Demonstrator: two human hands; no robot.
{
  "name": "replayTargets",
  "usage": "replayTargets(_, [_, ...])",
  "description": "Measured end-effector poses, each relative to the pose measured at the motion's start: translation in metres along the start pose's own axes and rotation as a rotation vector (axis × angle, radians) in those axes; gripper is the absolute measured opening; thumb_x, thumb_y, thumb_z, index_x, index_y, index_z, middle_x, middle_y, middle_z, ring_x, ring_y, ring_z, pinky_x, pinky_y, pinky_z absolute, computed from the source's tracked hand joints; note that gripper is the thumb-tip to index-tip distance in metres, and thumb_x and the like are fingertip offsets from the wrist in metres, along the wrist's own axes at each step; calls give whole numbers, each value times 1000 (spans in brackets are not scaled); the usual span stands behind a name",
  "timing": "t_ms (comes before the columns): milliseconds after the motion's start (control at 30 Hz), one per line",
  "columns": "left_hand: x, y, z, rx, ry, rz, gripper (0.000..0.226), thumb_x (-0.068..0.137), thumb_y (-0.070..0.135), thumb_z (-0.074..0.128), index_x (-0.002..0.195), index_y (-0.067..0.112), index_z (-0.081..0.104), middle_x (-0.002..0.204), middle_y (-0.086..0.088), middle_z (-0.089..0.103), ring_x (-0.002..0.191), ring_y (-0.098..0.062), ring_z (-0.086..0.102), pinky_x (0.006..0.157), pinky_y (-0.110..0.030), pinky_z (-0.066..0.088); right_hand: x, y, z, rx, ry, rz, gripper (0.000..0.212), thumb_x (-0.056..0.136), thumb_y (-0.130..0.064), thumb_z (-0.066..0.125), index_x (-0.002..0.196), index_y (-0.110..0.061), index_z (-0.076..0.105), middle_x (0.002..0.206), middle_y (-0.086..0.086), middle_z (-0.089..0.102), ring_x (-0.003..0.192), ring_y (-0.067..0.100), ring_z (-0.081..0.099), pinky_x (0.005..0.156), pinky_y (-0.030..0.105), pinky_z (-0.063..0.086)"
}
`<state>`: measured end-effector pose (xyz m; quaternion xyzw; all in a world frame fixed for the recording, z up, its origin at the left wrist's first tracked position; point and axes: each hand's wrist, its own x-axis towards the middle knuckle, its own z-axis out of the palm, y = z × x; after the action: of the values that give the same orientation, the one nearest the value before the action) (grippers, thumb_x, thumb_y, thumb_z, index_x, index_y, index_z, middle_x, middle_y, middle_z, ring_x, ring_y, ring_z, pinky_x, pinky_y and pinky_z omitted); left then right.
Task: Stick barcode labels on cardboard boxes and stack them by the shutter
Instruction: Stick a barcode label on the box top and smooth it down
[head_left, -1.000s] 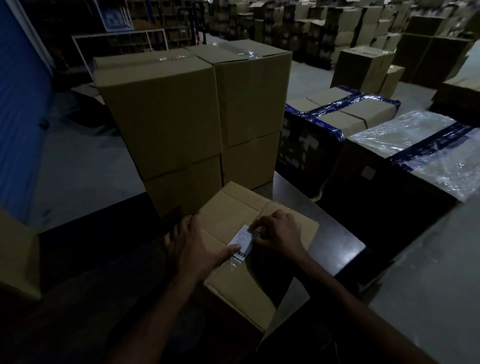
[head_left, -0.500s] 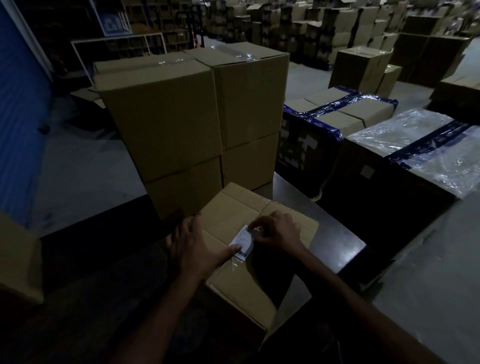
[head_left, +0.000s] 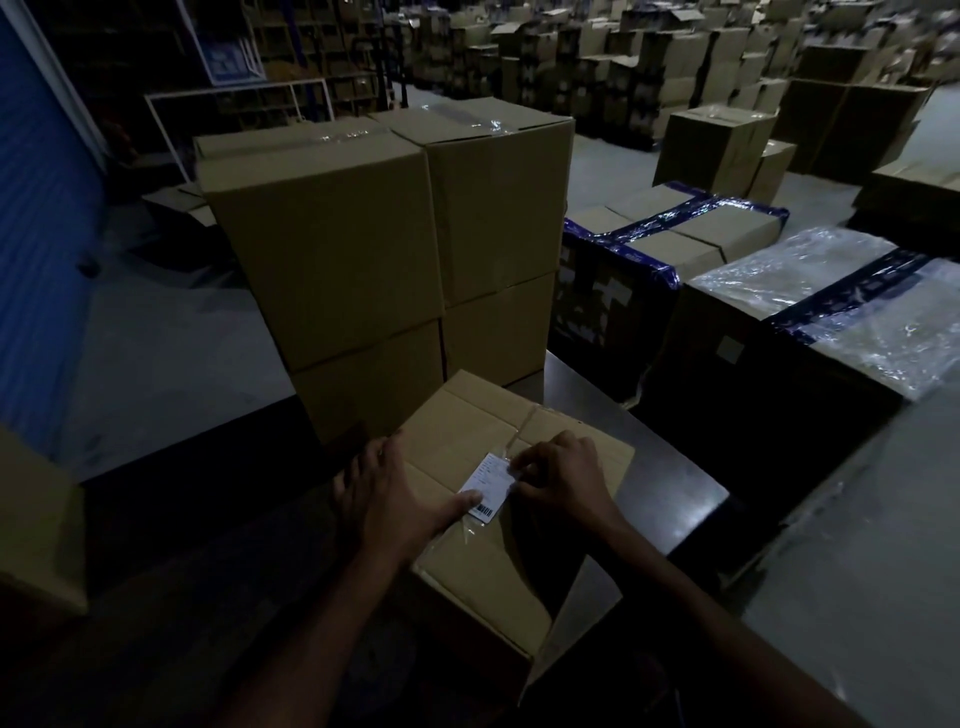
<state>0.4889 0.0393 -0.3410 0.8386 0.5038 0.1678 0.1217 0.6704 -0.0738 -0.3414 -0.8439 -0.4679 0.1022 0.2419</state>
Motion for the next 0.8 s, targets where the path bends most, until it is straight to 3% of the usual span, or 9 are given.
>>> replayTargets(133, [0,0,0,-4,-7,0,137,35,106,36,144,22,37,149,-4,40,137,-25,36,111,-47,21,-2,4,4,19,16,18,45,68,-65,57,100,-36,69,98,-12,60,97,13,52,82,31,44])
replayTargets(233, [0,0,0,-13,4,1,135,36,105,39,142,21,39,147,-5,43,135,-26,39,110,-47,23,-4,3,1,37,28,13,31,72,-56,69,95,-36,70,97,-8,57,97,15,48,78,31,38])
replayTargets(367, [0,-2,0,-16,-18,-5,136,37,105,40,144,22,36,150,-4,40,137,-25,36,112,-47,20,-11,2,-8,240,115,72,13,72,-50,66,80,-40,65,90,-8,58,94,17,54,79,35,48])
replayTargets(433, [1,-1,0,-26,-19,-8,136,36,105,41,144,22,36,151,-4,39,138,-25,36,113,-47,19,-25,1,-7,188,212,94,12,79,-39,69,89,-34,68,91,-12,53,96,13,49,82,34,42])
replayTargets(533, [1,0,0,-37,-15,-19,136,36,104,41,143,21,38,149,-5,41,137,-25,37,113,-47,19,-55,-4,0,87,291,176,16,84,-38,63,100,-39,62,101,-15,43,104,3,29,86,32,22])
replayTargets(667, [1,0,-1,-40,-36,-27,137,35,105,42,144,23,35,150,-4,40,137,-26,36,113,-48,19,-78,-14,7,157,320,214,24,86,-36,62,110,-37,60,113,-14,43,114,6,29,97,42,26])
replayTargets(800, [-1,0,-8,-45,-64,-83,144,33,106,38,151,24,26,151,-8,37,139,-29,33,113,-47,19,-68,-10,-1,158,312,146,23,88,-29,62,111,-30,62,119,-12,50,116,5,34,91,34,24])
